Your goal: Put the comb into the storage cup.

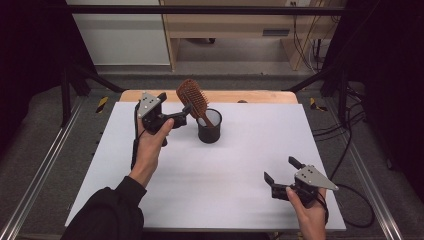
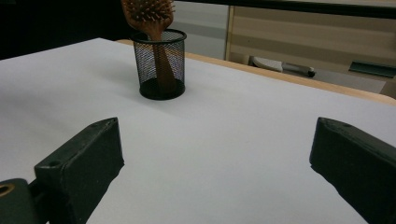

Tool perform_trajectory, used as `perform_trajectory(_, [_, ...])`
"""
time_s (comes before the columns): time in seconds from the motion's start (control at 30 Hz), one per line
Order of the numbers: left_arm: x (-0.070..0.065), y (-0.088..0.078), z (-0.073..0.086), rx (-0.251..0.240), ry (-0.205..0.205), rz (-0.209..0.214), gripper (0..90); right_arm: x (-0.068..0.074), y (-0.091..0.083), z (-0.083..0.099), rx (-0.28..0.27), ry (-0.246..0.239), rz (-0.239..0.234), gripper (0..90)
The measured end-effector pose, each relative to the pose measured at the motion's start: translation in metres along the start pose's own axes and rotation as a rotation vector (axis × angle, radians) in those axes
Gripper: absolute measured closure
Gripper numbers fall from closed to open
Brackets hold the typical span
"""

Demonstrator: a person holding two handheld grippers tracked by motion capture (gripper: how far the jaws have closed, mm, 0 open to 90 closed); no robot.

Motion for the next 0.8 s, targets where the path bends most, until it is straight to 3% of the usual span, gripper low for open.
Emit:
perform_trajectory(0.5, [0.002,-0.013,-0.006,-0.001,0.01,0.009,1.3,0.0,0.0,0.0,-0.002,0.0,-0.001,2.8])
perform_trajectory(0.8, [0.006,-0.031,-0.008,-0.005,0.02,0.021,1.3,0.0,-0.001,-0.001,-0.01,0.013,-0.013,2.5])
Point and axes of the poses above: each handheld gripper's, and its own axes: y roughly forward along the jaws, z roughly out of its underside, x roughly to its left, the point moved 6 cm from there along y, roughly forward along the jaws, and after that the axes turned 8 degrees about -y, right-handed, at the moved point
